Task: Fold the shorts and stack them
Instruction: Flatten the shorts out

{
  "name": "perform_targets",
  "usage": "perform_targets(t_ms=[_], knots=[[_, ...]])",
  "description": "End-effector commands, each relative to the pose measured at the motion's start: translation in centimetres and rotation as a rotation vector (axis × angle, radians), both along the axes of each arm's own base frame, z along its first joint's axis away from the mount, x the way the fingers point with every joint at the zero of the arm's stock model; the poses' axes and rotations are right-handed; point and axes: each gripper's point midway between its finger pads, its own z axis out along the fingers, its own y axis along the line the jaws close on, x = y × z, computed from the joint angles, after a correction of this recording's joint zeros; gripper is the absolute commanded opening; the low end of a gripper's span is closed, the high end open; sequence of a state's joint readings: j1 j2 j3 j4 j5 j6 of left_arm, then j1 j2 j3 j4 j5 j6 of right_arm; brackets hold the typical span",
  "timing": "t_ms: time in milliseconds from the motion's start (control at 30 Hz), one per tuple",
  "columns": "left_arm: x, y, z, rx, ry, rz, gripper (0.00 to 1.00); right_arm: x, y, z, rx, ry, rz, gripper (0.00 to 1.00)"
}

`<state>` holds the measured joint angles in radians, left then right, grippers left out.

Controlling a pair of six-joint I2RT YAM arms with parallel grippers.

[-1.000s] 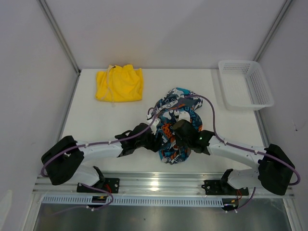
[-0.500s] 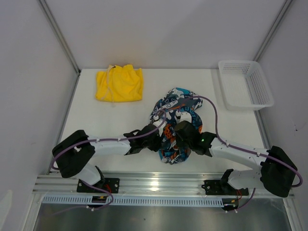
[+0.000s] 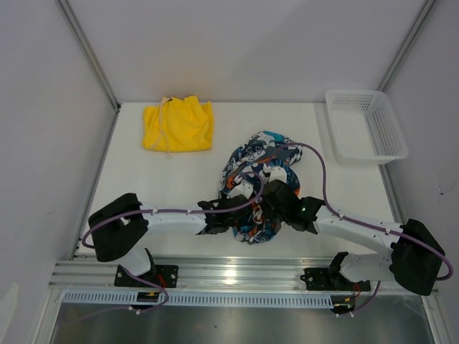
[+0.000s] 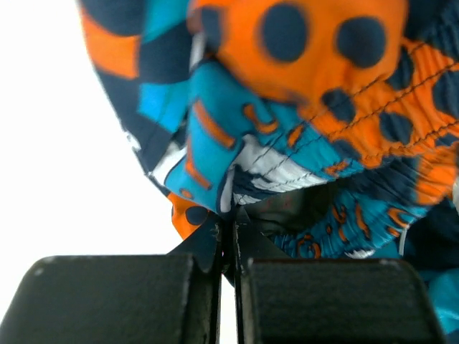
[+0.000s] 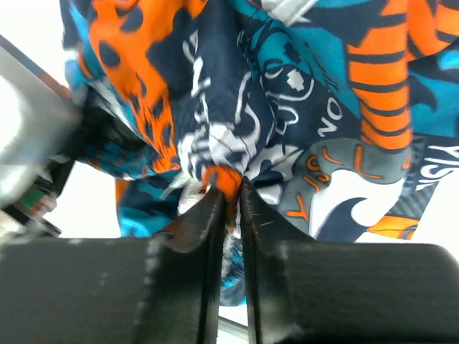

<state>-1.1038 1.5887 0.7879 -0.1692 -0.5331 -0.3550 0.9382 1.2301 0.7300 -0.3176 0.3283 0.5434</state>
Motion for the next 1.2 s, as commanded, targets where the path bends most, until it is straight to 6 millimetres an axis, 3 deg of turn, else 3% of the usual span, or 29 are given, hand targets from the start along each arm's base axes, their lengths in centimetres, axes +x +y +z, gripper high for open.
perform_targets(t_ms=[0, 33, 133, 233, 300, 433, 567, 600, 867, 933, 1167], knots=[[1.9, 2.3, 4.6, -0.007, -0.113, 0.158, 0.0, 0.7, -0.5, 1.2, 0.019, -0.044, -0.035, 0.22], [2.3, 2.7, 6.9, -0.058, -0.146, 0.193, 0.0, 0.6, -0.6, 1.1, 0.019, -0.045, -0.037, 0.26], [3.4, 4.7, 11.4, -0.193, -0.168, 0.284, 0.0, 0.7, -0.6, 1.2, 0.038, -0.049, -0.044, 0.36], [3.7, 5.1, 15.2, -0.353, -0.171, 0.286, 0.0, 0.8, -0.5, 0.9, 0.038, -0.049, -0.042, 0.37], [3.4, 5.0, 16.9, -0.408, -0.181, 0.268, 0.0, 0.8, -0.2, 0.6, 0.041, -0.04, -0.034, 0.39], [3.2, 5.2, 19.9, -0.455, -0.208, 0.257, 0.0, 0.3, 1.2, 1.0, 0.088, -0.039, 0.005, 0.56], [3.1, 5.7, 20.4, -0.431, -0.212, 0.266, 0.0, -0.6, 3.1, 3.4, 0.212, -0.103, 0.056, 0.59], [3.2, 5.8, 20.5, -0.43, -0.215, 0.269, 0.0, -1.1, 3.1, 3.2, 0.229, -0.105, 0.069, 0.59], [3.4, 5.7, 21.1, -0.431, -0.215, 0.281, 0.0, -4.6, 6.1, 8.2, 0.453, -0.198, 0.189, 0.62], [3.3, 5.5, 21.4, -0.446, -0.213, 0.276, 0.0, -5.1, 6.8, 8.5, 0.468, -0.192, 0.203, 0.64], [3.2, 5.4, 21.8, -0.464, -0.211, 0.272, 0.0, -4.4, 8.4, 5.4, 0.345, -0.147, 0.131, 0.62]])
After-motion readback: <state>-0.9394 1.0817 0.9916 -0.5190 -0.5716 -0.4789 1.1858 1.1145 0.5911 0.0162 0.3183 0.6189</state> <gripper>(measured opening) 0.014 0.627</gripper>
